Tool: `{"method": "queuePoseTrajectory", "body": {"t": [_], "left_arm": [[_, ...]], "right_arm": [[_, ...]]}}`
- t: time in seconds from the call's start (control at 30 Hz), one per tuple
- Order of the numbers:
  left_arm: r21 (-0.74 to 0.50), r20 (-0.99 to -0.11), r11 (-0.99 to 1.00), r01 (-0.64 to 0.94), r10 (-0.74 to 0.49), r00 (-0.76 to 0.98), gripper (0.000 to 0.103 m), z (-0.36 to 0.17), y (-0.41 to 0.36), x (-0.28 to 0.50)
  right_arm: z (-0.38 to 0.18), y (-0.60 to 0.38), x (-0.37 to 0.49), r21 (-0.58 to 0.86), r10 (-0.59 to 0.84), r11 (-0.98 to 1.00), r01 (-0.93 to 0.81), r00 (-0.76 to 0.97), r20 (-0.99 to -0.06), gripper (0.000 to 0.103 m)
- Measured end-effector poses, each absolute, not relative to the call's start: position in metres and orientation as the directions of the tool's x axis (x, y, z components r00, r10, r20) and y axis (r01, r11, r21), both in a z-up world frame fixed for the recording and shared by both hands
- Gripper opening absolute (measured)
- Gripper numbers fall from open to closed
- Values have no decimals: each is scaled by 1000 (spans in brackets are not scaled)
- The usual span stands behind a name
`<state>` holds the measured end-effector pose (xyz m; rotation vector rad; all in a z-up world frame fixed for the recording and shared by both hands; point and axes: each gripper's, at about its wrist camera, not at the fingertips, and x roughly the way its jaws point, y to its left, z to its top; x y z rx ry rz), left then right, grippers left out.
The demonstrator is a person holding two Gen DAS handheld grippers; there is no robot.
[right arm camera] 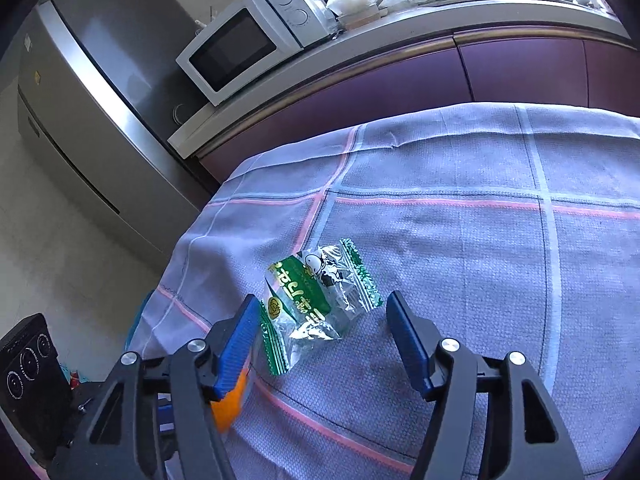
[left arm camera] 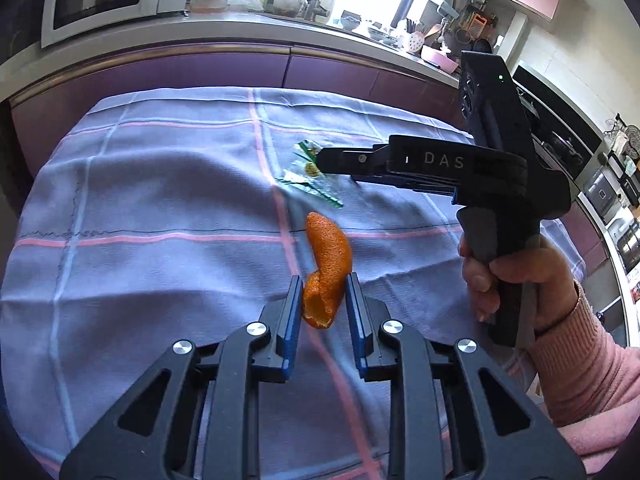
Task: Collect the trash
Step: 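Carry the orange peel with the left tool toward the blue bin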
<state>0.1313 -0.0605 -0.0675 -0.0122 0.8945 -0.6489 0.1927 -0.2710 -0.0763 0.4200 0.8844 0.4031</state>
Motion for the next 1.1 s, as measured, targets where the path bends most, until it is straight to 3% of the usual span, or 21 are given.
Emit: {"method": "queuePoseTrajectory", "body": {"t": [0.07,0.1,0.13,0.27,1.1], "left_arm": [[-276,-714,822,498,-522,466,22,-66,-46,129],[-271,-713,829,488,-514,477,22,-65,-39,127],[-265,-713,838,476,-503,489,22,-64,-33,125],[-261,-710,863,433,-475,519,22,-62,-8,122],[-209,-691,925,318,-369,621,22,-51,68,88]], "right_arm": [[-76,-268,194,495,491,853,-165,574,-655,63],[-76,-267,195,494,489,854,-163,576,-655,58],[-77,-266,195,493,488,855,-162,575,-657,47],[-81,-265,195,491,482,858,-153,569,-666,22],[-49,-216,143,516,584,802,-302,583,-566,19]]}}
